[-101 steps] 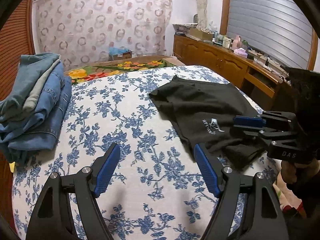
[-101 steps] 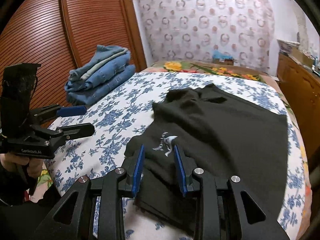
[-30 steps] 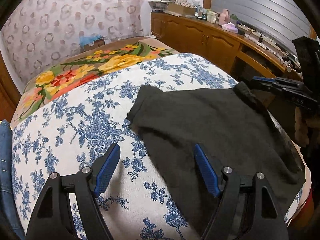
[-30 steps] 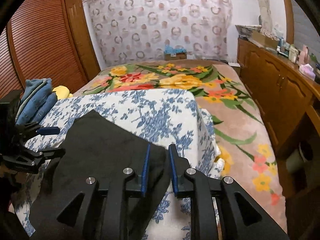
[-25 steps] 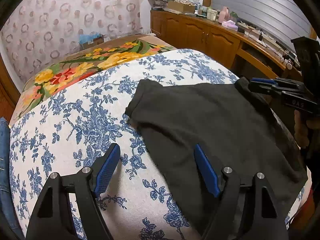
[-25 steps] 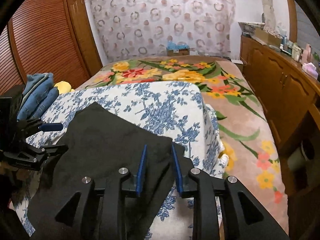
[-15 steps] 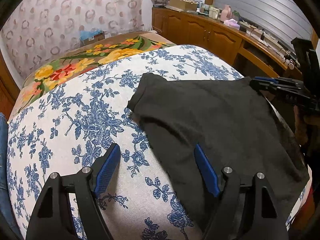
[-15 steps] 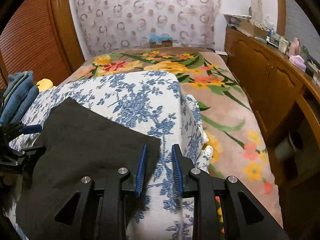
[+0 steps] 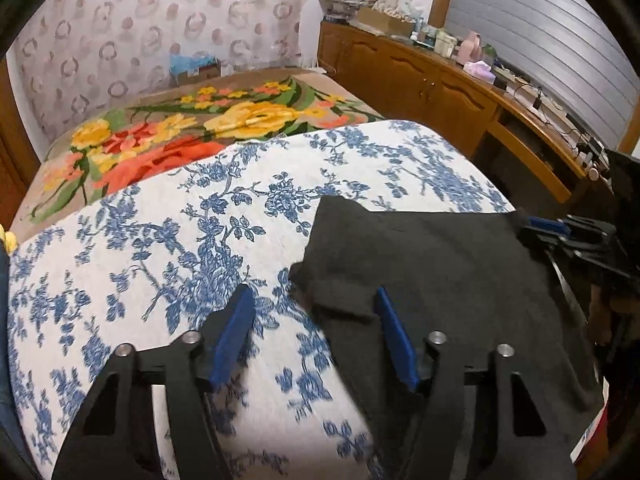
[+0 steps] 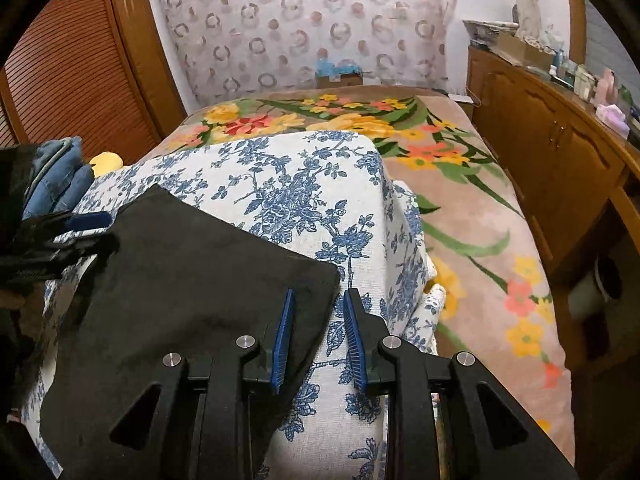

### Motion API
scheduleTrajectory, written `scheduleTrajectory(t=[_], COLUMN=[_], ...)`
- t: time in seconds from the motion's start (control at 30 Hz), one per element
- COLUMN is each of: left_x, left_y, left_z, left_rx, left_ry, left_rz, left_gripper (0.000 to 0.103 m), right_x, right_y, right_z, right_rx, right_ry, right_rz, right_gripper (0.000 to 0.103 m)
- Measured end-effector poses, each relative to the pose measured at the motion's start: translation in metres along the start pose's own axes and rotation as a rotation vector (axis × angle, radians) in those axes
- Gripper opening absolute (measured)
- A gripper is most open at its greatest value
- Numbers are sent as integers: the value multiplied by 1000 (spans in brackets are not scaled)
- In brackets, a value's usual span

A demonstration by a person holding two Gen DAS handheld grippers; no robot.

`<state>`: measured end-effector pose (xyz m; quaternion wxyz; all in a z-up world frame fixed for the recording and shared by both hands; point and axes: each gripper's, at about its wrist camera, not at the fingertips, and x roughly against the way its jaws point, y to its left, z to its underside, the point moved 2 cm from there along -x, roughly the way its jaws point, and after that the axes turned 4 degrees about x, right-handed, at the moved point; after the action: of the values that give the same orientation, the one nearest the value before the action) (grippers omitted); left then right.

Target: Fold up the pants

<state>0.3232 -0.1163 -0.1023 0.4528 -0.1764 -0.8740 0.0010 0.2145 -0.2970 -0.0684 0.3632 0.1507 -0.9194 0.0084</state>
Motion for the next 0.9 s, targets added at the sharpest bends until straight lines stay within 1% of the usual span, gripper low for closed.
scheduleTrajectory(t=[0.13,0.17,0.23,0.3,0.33,0.37,0.4,0.43,0.5,0.6,0.67,0.8,0.9], left_x=[-7,-8,-9,-9,-9,-9,-8,-8,-7,0,9,43,78], left_y=[-1,-2,-3,-4,-5,-7,-8,-10,-11,-12,-14,-18,-22], left_z=[-4,-5,-6,-5,-5,-4,-4,-4,-3,-2,-2,-5,-4], left_rx=[-14,-16,-20,-26,-28,-33,-36,-39,-35,-24,-23,-31,-43], left_ry=[-4,-5,-7,-9,-9,-8,-8,-7,-10,-28,-45,-114,-182], left_rz=[-5,-4,-1,-1,4,14,20,27,41,45,49,48,40], left_gripper=[58,54,50,41,37,30,25,21,13,10,9,9,9], right_x=[-3,-3,-4,-4,-4,-4,-4,-4,-3,2,9,33,57], right_y=[8,11,15,16,15,14,13,12,12,12,14,25,36], right_z=[-1,-1,-2,-2,-1,-1,-1,0,0,-1,-2,-5,-7], right_rx=[24,33,49,59,58,55,52,50,50,30,22,30,48], right_ry=[4,6,8,8,8,9,9,10,6,-17,-43,-113,-170], right_rz=[-11,-15,-23,-24,-31,-35,-45,-58,-76,-94,-88,-81,-78], right_gripper=[26,26,26,26,24,17,14,10,6,5,4,4,4])
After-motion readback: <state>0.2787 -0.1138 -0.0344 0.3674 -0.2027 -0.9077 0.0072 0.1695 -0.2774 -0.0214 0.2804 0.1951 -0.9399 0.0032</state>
